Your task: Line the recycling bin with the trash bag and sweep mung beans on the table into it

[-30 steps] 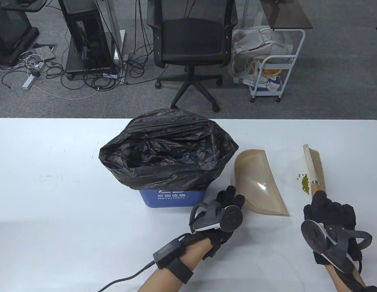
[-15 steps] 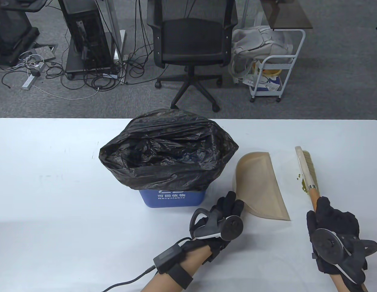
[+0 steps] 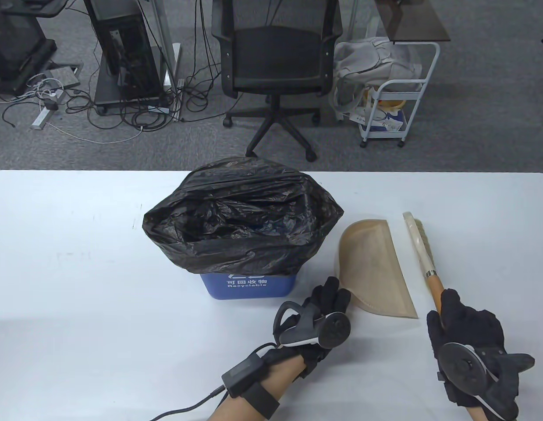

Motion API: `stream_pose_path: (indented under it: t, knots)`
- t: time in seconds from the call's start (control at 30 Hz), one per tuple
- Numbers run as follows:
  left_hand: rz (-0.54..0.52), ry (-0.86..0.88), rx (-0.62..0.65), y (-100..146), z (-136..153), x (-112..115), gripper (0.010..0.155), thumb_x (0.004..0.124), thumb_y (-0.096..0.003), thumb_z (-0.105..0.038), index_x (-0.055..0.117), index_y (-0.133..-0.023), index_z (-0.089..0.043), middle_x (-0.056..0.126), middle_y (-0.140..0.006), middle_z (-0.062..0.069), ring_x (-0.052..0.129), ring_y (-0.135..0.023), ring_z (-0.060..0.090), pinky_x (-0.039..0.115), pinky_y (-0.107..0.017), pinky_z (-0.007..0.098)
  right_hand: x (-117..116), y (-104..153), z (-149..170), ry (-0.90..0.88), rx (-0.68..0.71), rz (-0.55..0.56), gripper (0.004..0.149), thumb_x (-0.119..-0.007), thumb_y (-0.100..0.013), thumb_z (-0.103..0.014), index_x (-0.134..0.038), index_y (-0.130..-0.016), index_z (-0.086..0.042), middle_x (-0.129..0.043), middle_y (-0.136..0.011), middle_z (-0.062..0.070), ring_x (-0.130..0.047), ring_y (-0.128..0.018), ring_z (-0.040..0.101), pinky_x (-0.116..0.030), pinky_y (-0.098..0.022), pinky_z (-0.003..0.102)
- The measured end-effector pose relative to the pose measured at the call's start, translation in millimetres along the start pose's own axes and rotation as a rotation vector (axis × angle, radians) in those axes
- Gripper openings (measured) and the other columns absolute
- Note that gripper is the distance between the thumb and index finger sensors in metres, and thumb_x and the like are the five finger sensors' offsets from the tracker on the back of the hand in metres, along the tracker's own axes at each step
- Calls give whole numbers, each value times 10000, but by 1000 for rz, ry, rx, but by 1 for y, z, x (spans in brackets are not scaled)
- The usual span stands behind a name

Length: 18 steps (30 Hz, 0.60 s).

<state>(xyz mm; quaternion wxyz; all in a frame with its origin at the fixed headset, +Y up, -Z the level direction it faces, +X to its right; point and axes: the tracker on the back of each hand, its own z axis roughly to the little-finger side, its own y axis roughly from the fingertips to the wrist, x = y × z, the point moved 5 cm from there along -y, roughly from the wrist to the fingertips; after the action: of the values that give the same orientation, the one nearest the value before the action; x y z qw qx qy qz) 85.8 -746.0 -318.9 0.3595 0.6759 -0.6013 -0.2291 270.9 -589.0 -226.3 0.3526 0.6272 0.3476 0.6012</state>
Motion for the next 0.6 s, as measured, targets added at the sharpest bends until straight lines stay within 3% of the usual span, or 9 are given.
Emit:
stream_pose_path:
  t: [0.37,0.6]
  knots:
    - [-3,6,-14,2,4,0,673,773,-479,-45,526,-1101,26,392,-1149,407,664,-934,725,724,-627,728,13,0,-8,105,63,112,587,-864,-436,-327,-887,-850,89,-1057,-612,268,-1079,-544,453,-793,-509,646]
    - [-5,-1,-22,2,6,1,674,777,-477,-40,528,-1099,25,398,-1149,406,676,-931,722,728,-625,729,2,5,6,128,40,83,583,-853,-446,-333,-884,-850,86,-1055,-616,262,-1078,-546,452,-793,-511,642]
